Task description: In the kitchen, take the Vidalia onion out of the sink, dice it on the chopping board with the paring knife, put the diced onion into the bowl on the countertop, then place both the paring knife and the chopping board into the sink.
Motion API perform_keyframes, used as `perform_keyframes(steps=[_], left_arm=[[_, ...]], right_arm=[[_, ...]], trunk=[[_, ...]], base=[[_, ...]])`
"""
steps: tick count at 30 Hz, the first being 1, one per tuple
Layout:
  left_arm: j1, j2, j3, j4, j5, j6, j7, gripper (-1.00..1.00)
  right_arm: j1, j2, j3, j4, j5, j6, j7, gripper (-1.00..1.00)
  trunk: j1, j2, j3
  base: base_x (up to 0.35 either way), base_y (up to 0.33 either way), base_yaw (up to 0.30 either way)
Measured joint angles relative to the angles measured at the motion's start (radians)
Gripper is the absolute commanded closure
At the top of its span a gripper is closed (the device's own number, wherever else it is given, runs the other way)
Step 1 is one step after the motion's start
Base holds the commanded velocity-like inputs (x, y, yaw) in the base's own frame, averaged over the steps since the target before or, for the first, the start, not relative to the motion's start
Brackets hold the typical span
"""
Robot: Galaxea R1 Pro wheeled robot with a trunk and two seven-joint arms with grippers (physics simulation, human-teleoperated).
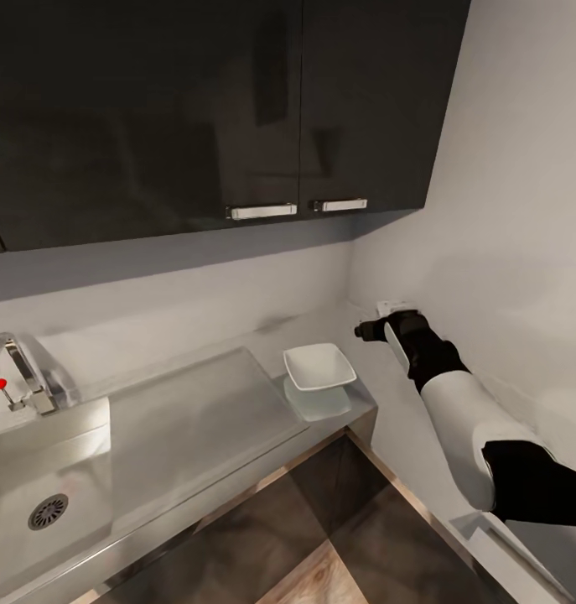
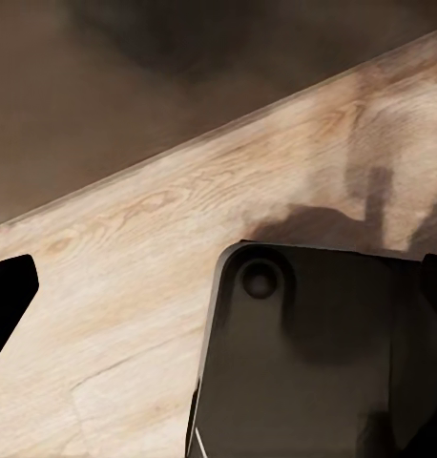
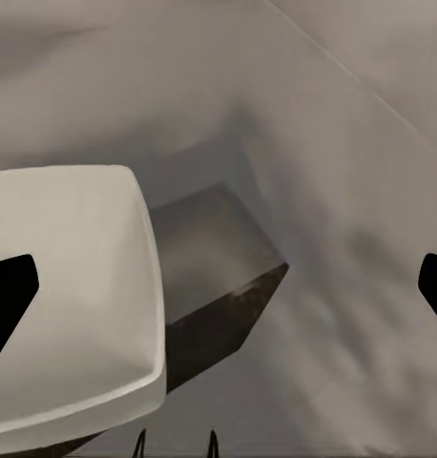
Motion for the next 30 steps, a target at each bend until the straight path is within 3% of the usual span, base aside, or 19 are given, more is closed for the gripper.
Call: perform_keyframes(steps=[11,20,30], left_arm=[[0.0,0.0,0.001,0.001,0.0,0.001,0.001,-1.0],[0.0,0.001,0.0,0.004,-0.001,0.0,-0.001,-1.0],[0.0,0.0,0.0,0.006,-0.001,0.0,-0.001,-1.0]], right_arm=[[0.01,0.001,0.002,-0.001,-0.003,-0.017,0.006,-1.0],[-0.013,0.039,0.002,-0.006,-0.001,0.006,0.003,-1.0],[-0.014,0.042,-0.001,-0.004,-0.001,0.019,0.005,-1.0]], trunk=[[0.0,0.0,0.0],[0.0,0.0,0.0],[0.0,0.0,0.0]], base=[[0.0,0.0,0.0],[0.0,0.0,0.0],[0.0,0.0,0.0]])
